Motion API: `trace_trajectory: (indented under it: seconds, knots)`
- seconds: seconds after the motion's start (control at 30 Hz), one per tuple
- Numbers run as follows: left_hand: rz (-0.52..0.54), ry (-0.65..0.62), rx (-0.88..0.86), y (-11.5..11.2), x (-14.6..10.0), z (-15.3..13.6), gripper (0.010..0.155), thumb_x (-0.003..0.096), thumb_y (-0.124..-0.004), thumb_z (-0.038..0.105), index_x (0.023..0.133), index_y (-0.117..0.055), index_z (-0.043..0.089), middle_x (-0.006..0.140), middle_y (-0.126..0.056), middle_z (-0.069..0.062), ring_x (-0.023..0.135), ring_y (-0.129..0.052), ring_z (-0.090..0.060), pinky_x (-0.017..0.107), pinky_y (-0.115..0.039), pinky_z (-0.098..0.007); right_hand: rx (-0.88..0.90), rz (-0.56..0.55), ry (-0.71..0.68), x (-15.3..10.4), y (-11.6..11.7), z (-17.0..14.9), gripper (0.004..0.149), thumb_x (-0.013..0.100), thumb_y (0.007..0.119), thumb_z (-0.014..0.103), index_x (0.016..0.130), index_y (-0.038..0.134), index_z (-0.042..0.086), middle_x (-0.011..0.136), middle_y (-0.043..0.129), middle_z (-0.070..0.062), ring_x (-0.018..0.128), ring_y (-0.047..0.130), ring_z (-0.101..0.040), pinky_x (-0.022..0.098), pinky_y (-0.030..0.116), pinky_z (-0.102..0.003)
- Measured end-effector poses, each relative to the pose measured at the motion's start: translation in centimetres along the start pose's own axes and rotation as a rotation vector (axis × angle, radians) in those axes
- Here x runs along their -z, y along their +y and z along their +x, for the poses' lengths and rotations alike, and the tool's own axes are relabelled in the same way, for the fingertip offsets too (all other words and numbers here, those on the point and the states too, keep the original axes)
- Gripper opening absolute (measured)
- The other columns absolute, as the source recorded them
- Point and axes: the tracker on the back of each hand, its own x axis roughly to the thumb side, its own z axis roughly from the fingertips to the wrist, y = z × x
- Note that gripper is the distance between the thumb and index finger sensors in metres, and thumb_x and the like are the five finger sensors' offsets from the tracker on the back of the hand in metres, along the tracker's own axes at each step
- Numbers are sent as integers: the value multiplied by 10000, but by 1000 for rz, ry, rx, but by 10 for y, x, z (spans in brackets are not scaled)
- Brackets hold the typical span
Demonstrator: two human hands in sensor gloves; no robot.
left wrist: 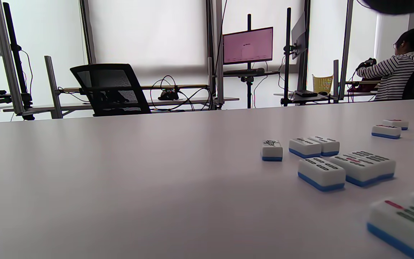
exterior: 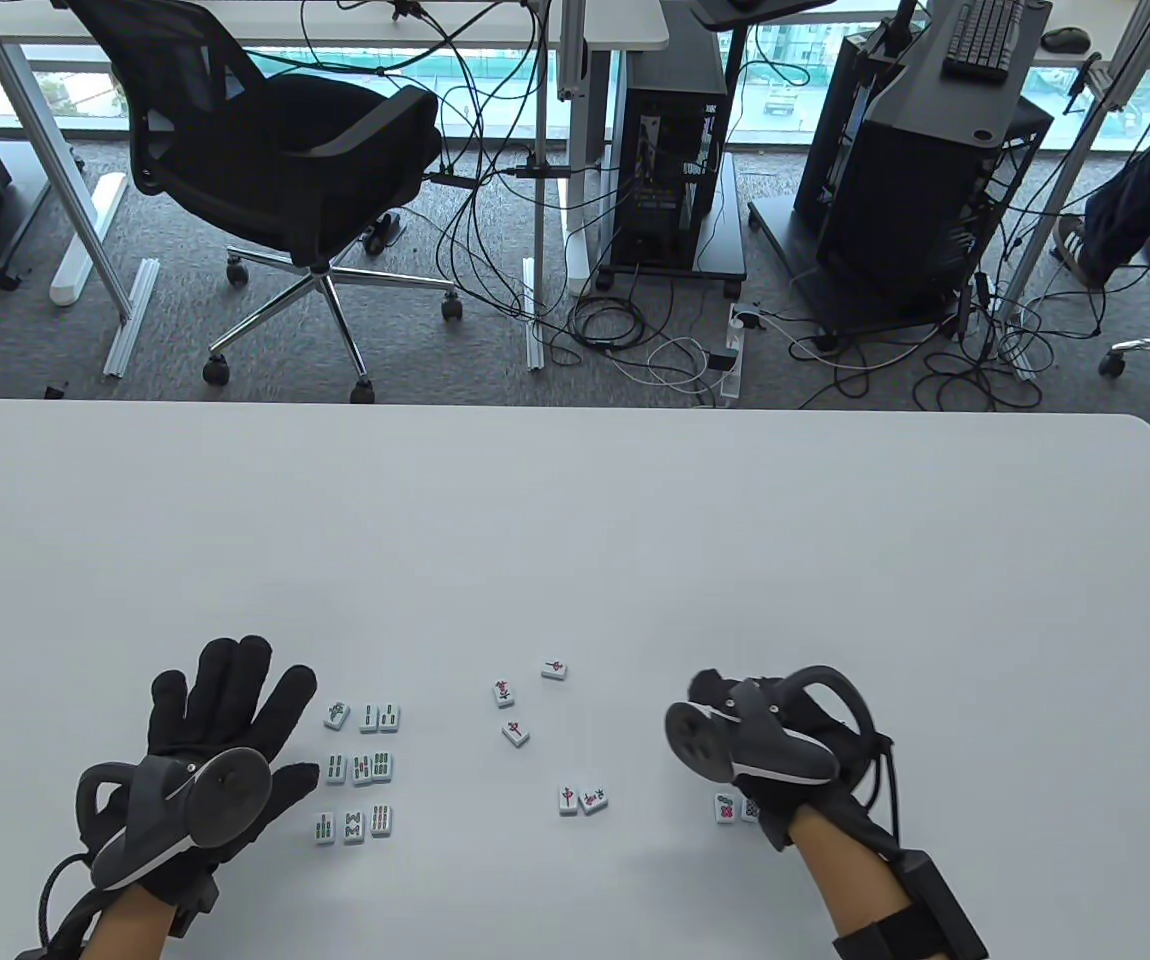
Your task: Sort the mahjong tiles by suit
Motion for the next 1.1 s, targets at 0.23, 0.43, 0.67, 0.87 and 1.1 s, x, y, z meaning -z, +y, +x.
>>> trace_trajectory:
  seconds: [0.23,0.43,0.67,0.87,1.1]
  knots:
    - [-27,13,19,-6,1,1,825,371,-612,744,1077,-269,491,1170,5,136,1173,-76,-212,825,-165,-566,75,151,148,-32,52,-47,588,418,879,363,922,774,79,564,966,-36,250,932,-155,184,837,-272]
    - [-33,19,29,-6,1,2,826,370,-612,743,1077,-266,491,1169,5,135,1172,-75,-211,826,-165,-564,69,180,138,-36,64,-46,588,419,879,369,924,772,86,567,964,-27,252,931,-149,190,837,-267]
    - [-46,22,26,-8,2,1,825,370,-612,743,1077,-270,490,1170,4,137,1173,-78,-211,826,-166,-566,48,214,131,-30,68,-41,586,425,875,369,930,769,92,567,963,-26,252,928,-148,190,834,-266]
    - [-49,24,17,-7,2,1,824,371,-613,743,1077,-272,491,1170,2,134,1173,-79,-213,825,-168,-566,41,218,133,-29,70,-39,585,429,867,370,935,762,96,572,962,-30,256,928,-151,192,834,-269]
    - [-45,22,15,-7,2,0,825,370,-614,743,1078,-273,491,1171,2,135,1173,-78,-212,825,-167,-566,65,182,138,-33,46,-34,588,445,860,362,977,747,137,632,960,-57,303,934,-187,230,837,-293]
